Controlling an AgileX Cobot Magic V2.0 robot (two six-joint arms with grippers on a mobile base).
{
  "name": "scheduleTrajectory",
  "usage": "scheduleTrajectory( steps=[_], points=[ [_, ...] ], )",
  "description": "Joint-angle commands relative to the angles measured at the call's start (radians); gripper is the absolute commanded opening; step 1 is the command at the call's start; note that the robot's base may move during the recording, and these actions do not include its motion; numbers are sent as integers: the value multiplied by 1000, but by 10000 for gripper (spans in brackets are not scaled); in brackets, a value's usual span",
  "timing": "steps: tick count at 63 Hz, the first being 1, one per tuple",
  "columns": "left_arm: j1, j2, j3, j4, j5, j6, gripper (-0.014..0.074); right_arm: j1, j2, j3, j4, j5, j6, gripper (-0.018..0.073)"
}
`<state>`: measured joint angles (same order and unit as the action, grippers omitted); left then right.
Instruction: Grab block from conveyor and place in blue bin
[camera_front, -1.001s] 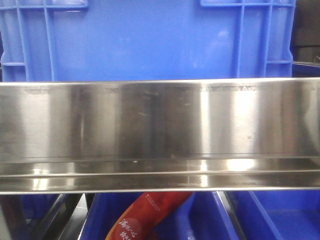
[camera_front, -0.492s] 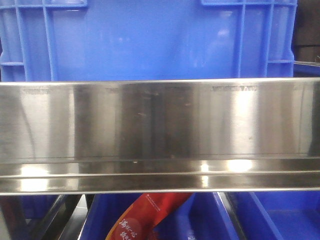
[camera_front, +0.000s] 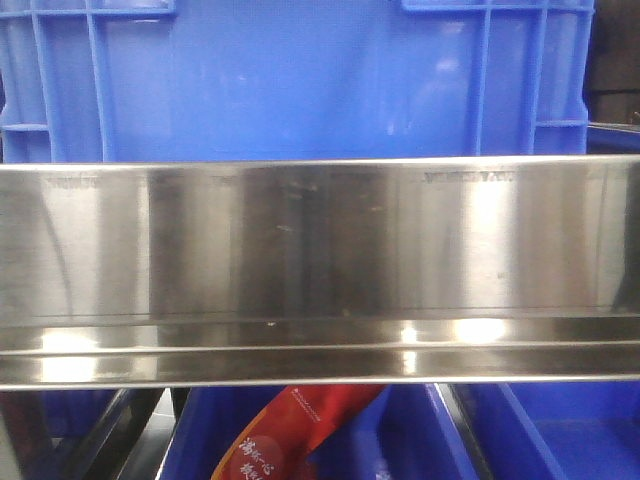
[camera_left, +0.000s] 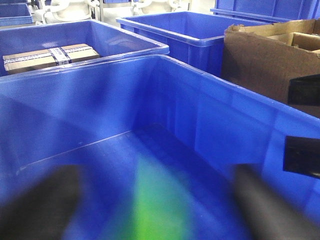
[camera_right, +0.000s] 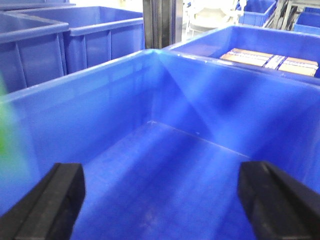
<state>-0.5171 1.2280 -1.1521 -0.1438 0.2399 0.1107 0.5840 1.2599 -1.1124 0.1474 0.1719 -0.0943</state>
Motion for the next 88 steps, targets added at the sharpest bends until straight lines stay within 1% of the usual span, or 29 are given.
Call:
scheduleTrajectory(
  steps=[1,5,8,11,12,14,17,19,20,23,28,32,36,39,44,48,51,54,63,70,77,88],
  points=[
    [-5,-7,-10,-7,-19,2,613,4,-13,-15,-4,-31,-4,483],
    [-5,-17,-16,-7,-19,2,591,4,-37,-15,-4,-33,-4,396],
    [-5,-31,-23,-7,-19,2,557,4,-60,-15,-4,-26,-4,294],
    [-5,-47,-26,-7,-19,2,494,4,-84,-15,-4,-19,-4,148],
    [-5,-52,-26,-7,-19,2,471,4,-90,-15,-4,-19,-4,129],
    [-5,-62,-26,-7,-19,2,419,4,-100,-15,-4,-22,-4,52],
    [-5,-74,-26,-7,-19,2,295,4,-110,-15,-4,-50,-4,-96],
    [-5,-78,-26,-7,-21,2,228,4,-115,-15,-4,-97,-4,-162],
    [-5,-80,-26,-7,-23,2,176,4,-115,-15,-4,-114,-4,-166],
    [-5,-82,-26,-7,-39,2,71,4,-115,-15,-4,-172,-4,-161],
    [-5,-93,-29,-5,-56,2,-113,4,-119,-15,1,-213,-4,-162],
    [5,-121,-30,4,-71,2,-110,4,-137,-15,6,-198,-4,-162],
    [30,-161,-28,4,-65,2,-111,2,-164,-7,6,-166,-4,-162],
    [55,-192,-20,4,-46,2,-111,-9,-188,4,6,-162,-4,-162],
    [116,-256,11,4,-10,2,-111,-33,-239,44,6,-164,-4,-162],
    [163,-321,54,4,9,2,-111,-64,-294,92,6,-164,-4,-162],
    [208,-389,122,4,17,2,-111,-97,-353,156,6,-164,-4,-162],
    [239,-437,172,4,17,2,-111,-118,-397,213,6,-165,-4,-162],
    [307,-615,350,4,35,2,-111,-174,-554,388,6,-163,-4,-162],
    [333,-757,486,-8,53,2,-111,-182,-697,508,6,-125,-4,-162],
    [336,-892,602,-10,68,2,-111,-182,-847,608,6,-50,-4,-162],
    [336,-1053,716,-10,68,2,-111,-182,-1022,648,6,66,-4,-162]
  ],
)
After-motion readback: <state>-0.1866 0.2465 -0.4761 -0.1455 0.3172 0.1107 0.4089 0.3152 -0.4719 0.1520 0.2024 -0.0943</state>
